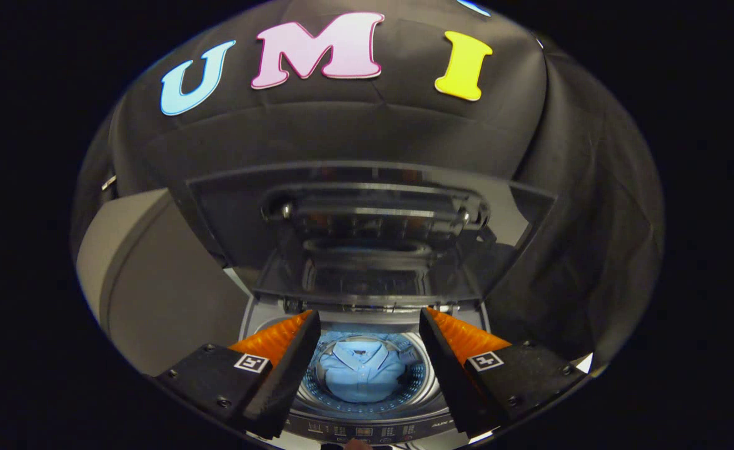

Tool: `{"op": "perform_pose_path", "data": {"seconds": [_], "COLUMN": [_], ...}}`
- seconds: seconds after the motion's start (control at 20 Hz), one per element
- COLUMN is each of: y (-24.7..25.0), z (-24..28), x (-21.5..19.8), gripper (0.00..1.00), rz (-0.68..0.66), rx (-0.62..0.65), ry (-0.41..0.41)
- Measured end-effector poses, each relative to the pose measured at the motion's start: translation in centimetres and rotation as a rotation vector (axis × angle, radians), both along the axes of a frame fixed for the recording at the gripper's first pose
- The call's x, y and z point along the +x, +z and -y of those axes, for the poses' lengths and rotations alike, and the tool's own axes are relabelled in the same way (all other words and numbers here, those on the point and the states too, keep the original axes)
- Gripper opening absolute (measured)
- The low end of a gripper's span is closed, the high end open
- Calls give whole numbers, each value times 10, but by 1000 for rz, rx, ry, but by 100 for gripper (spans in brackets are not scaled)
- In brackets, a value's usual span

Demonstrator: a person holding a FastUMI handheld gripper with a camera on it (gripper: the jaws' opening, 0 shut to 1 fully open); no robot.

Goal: Put the clothes into the washing machine and then close the washing machine lid.

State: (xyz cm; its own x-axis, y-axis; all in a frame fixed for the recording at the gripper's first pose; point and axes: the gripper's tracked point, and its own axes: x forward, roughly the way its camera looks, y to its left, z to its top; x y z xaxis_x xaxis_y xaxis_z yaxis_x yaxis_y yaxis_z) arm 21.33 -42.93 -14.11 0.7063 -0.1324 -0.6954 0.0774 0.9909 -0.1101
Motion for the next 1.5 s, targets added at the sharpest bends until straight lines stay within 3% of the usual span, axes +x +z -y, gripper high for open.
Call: {"op": "perform_pose_path", "data": {"seconds": [0.55, 0.85, 1.05, 1.25, 1.5], "y": [103, 87, 63, 60, 64], "z": [3, 11, 14, 13, 13], "x": [68, 111, 115, 115, 104], "gripper": [99, 99, 99, 98, 100], "rz": [145, 118, 53, 106, 168], "rx": [14, 18, -11, 49, 33], "ry": [-34, -50, -18, -67, -42]}}
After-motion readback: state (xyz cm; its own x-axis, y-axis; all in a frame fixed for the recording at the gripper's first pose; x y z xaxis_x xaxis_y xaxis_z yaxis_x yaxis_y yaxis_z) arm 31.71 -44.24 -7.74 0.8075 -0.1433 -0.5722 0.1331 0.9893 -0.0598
